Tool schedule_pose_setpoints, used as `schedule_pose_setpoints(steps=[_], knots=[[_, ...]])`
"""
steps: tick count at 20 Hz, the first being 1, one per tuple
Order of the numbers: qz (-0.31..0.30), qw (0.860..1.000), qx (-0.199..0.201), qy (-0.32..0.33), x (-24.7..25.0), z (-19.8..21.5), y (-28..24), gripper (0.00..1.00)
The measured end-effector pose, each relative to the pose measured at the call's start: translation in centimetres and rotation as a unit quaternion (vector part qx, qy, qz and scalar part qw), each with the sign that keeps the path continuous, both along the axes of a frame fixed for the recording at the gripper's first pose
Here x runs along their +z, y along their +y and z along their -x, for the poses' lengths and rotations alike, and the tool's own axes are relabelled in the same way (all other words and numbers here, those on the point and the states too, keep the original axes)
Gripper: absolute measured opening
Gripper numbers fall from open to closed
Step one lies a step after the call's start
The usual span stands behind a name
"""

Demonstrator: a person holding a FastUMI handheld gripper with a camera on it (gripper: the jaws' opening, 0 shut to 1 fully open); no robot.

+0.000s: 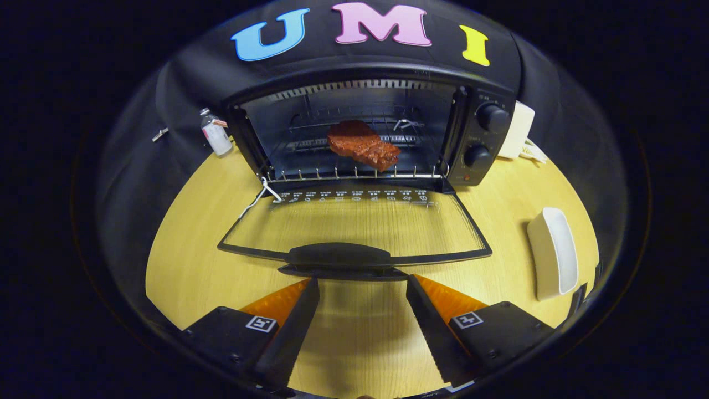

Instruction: Open the toaster oven, put the food inside, and close the toaster oven door.

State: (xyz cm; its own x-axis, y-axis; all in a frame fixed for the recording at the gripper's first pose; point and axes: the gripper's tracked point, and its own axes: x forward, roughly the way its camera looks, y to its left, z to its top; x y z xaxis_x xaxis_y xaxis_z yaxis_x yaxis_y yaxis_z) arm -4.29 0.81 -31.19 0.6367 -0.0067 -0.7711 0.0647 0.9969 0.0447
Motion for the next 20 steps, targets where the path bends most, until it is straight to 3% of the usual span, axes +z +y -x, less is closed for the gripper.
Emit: schedule_pose_setpoints(steps=[4, 11, 16, 20], knots=[[-0.030, 0.999, -0.006, -0.042, 4.7, -1.5, 0.0, 0.99], [-0.057, 0.990, -0.037, -0.126, 11.7, -8.9, -1.0, 0.98], [-0.053, 0.983, -0.047, -0.172, 16.6, -8.8, -2.8, 0.98], [-0.011, 0.974, -0.021, -0.225, 21.4, -7.1, -4.7, 0.98]])
